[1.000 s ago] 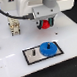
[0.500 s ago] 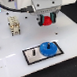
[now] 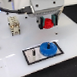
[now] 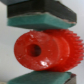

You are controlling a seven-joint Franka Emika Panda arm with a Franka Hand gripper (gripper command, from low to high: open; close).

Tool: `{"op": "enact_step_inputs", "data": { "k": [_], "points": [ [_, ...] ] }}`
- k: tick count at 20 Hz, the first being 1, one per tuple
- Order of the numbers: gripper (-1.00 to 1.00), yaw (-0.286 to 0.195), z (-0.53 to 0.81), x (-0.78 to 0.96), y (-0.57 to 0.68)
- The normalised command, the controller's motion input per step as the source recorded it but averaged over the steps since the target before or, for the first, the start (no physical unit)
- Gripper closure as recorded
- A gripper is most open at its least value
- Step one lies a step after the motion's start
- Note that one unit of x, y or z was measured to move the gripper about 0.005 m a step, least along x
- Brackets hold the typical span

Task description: Insert the blue gear onto the right peg, followed by the red gear

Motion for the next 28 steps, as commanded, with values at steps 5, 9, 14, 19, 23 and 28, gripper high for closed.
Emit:
{"op": "enact_step_inputs", "data": {
  "k": [5, 9, 14, 19, 23, 28],
  "points": [
    [1.00, 0.000, 0.20, 0.76, -0.12],
    [1.00, 0.000, 0.11, 0.66, -0.07],
    [1.00, 0.000, 0.03, 0.58, -0.12],
    [1.00, 0.000, -0.02, 0.40, -0.12],
    [1.00, 0.000, -0.07, 0.26, -0.05],
    [1.00, 0.000, -0.08, 0.22, -0.16]
  ]
}}
